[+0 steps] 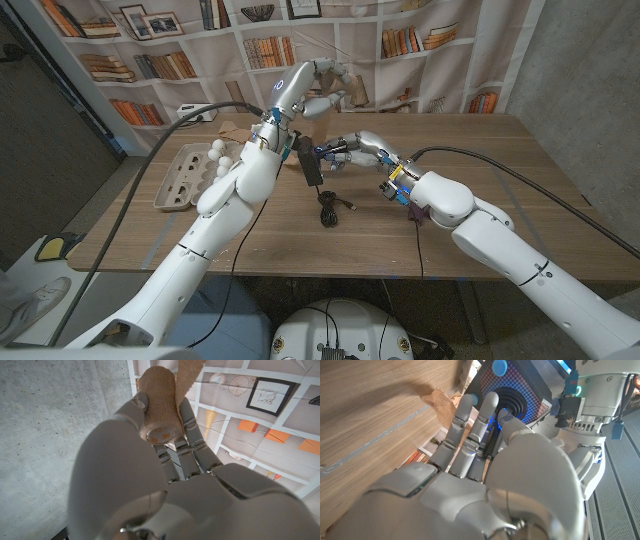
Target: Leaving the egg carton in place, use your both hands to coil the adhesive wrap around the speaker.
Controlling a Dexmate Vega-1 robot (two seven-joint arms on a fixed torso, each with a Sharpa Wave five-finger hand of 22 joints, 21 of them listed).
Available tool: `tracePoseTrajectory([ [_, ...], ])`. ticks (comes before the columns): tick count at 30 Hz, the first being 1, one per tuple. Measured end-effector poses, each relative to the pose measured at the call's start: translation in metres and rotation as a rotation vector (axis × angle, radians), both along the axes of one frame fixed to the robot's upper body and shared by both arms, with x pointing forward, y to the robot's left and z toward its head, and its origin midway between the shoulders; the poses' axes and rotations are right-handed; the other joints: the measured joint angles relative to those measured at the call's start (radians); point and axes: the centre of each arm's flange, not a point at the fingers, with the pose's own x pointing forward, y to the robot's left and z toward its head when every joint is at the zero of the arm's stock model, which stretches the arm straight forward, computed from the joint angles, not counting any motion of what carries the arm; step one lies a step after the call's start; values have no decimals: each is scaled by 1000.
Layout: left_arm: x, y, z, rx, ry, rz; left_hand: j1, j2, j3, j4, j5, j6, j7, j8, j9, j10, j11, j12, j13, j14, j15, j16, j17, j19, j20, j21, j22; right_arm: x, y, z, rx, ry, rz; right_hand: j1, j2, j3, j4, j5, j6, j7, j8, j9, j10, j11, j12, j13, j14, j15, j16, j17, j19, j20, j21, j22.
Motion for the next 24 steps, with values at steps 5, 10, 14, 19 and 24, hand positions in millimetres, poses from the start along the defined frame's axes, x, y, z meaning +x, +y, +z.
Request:
tracePoseTrajectory([
  [5,-1,1,-2,-1,3,-9,0,0,0,0,0,0,0,0,0,0,0,0,0,0,0,-4,0,-4,3,0,0,3,3,1,6,9,-4,0,0,0,0,0,0,0,0,0,0,0,-3,6,0,0,0,0,0,0,0,0],
  [10,-2,1,-4,3,4,-12,-1,1,0,0,0,0,0,2,0,0,0,0,2,0,0,-4,0,-7,0,8,-1,4,6,2,12,14,-4,0,0,0,0,0,0,0,0,0,0,0,-3,9,0,0,0,0,-4,4,0,0],
  [14,-3,0,-5,6,2,-15,-1,1,0,0,0,0,0,8,0,2,2,0,2,0,0,-5,0,-7,0,8,-1,4,10,4,18,14,1,-1,1,0,0,0,0,0,0,0,-2,-2,-2,10,0,0,0,0,-6,6,0,0],
  [19,-4,-2,-7,9,3,-21,-1,1,0,0,-1,-1,1,8,0,2,2,0,2,0,0,-8,0,-7,0,8,-1,5,14,7,27,14,10,-2,2,0,0,0,0,0,0,0,-2,-2,-2,10,0,0,0,0,-5,6,0,-5],
  [24,-6,-2,-9,-1,10,-40,-2,2,0,0,-1,-2,2,8,0,2,2,0,2,0,0,-8,2,-7,0,13,-1,6,17,11,39,17,15,-2,2,0,0,0,0,0,0,0,-2,-2,-2,11,0,0,-4,0,-5,6,0,-5],
])
